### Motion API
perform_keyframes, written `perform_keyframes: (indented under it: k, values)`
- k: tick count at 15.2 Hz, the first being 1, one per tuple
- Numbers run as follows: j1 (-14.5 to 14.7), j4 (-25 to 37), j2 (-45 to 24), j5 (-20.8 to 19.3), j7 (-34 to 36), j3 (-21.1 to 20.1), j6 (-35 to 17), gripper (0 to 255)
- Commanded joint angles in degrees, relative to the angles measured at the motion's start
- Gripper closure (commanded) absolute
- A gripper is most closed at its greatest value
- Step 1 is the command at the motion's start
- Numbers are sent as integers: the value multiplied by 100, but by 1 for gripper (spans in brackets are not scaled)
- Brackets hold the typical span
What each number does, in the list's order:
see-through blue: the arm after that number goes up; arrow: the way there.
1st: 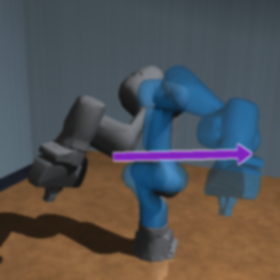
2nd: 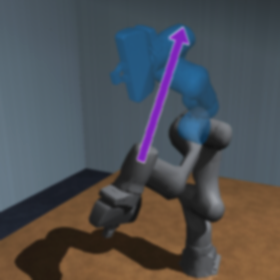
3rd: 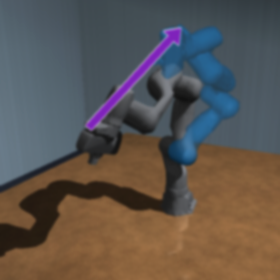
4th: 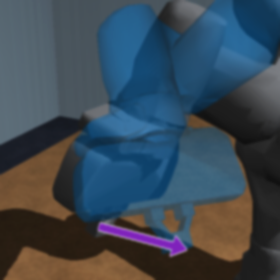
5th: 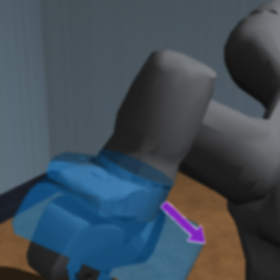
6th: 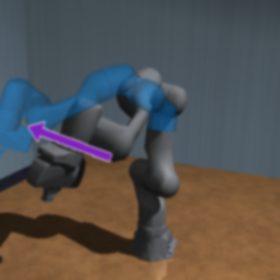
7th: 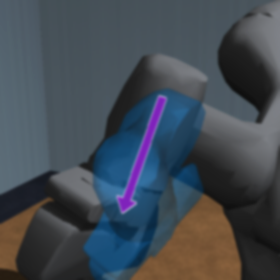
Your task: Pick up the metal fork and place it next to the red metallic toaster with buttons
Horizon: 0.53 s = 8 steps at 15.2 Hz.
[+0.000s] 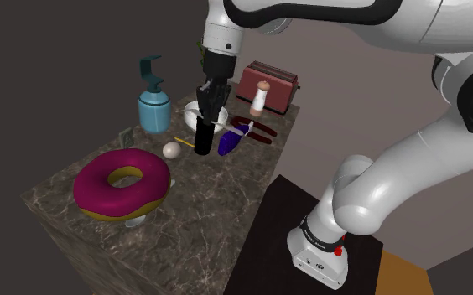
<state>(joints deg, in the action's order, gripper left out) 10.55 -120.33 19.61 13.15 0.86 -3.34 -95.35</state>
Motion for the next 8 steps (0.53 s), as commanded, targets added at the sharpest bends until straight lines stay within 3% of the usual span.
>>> perform_keyframes:
  k: [1,5,8]
  values:
    - [2,164,6,-4,39,2,166,255]
    - [0,425,-14,-12,84,12,403,255]
    - [-162,339,97,-148,-319,296,515,255]
